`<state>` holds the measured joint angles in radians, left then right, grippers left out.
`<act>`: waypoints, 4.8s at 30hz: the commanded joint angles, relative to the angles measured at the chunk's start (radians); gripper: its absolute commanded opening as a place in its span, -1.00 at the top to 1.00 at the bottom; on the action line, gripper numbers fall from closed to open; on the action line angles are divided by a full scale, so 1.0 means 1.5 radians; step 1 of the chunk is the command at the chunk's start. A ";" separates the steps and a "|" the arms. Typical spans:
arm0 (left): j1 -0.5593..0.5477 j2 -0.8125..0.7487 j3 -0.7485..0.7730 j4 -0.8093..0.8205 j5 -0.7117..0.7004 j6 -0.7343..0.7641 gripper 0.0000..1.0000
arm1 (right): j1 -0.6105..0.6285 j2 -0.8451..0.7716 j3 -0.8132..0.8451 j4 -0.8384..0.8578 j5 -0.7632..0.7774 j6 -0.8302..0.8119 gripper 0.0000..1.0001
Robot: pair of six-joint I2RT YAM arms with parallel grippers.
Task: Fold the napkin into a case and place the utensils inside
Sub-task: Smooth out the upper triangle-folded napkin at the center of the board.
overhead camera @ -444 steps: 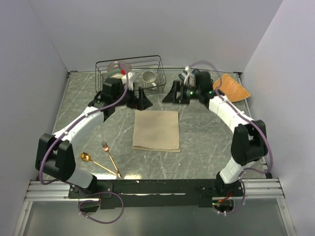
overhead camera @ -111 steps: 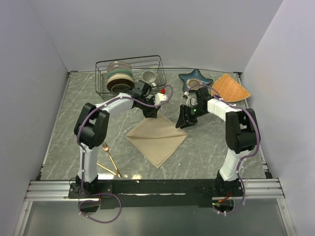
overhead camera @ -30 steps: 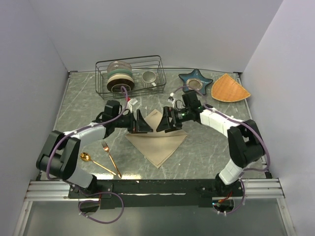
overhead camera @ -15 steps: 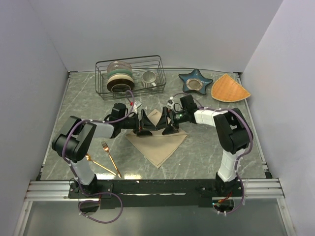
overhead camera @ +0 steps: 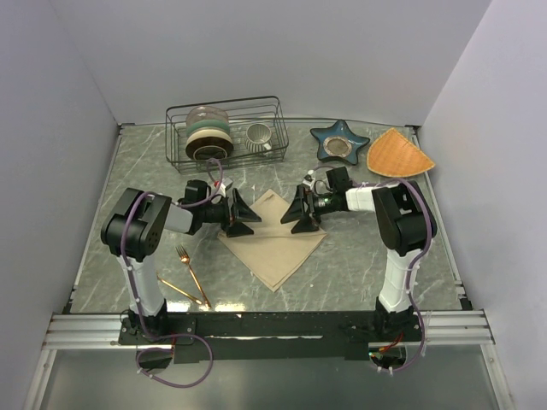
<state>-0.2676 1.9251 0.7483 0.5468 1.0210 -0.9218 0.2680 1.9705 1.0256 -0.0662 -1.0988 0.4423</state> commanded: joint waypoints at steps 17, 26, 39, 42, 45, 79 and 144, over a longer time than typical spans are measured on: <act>0.073 -0.198 -0.020 -0.202 0.035 0.218 -0.99 | -0.038 -0.117 0.000 -0.127 0.031 -0.114 -0.95; 0.052 -0.254 0.145 -0.444 -0.152 0.465 0.04 | -0.035 -0.174 0.029 -0.178 0.135 -0.130 -0.21; -0.087 -0.014 0.417 -0.547 -0.347 0.601 0.24 | -0.024 -0.159 0.028 -0.156 0.192 -0.106 0.07; -0.099 0.027 0.461 -0.549 -0.354 0.607 0.24 | -0.023 -0.158 0.024 -0.156 0.190 -0.108 0.07; -0.108 0.054 0.485 -0.550 -0.359 0.607 0.23 | -0.024 -0.156 0.020 -0.154 0.184 -0.108 0.07; -0.141 0.161 0.592 -0.563 -0.374 0.658 0.65 | -0.024 -0.122 0.024 -0.151 0.169 -0.113 0.05; -0.064 -0.118 0.027 -0.030 -0.014 0.037 -0.99 | 0.107 -0.040 0.009 0.094 0.062 0.124 -0.59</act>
<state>-0.3885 1.6962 0.7437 0.4862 0.9897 -0.8982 0.4488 1.8763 1.0111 0.0147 -0.9791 0.6136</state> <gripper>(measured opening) 0.993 0.785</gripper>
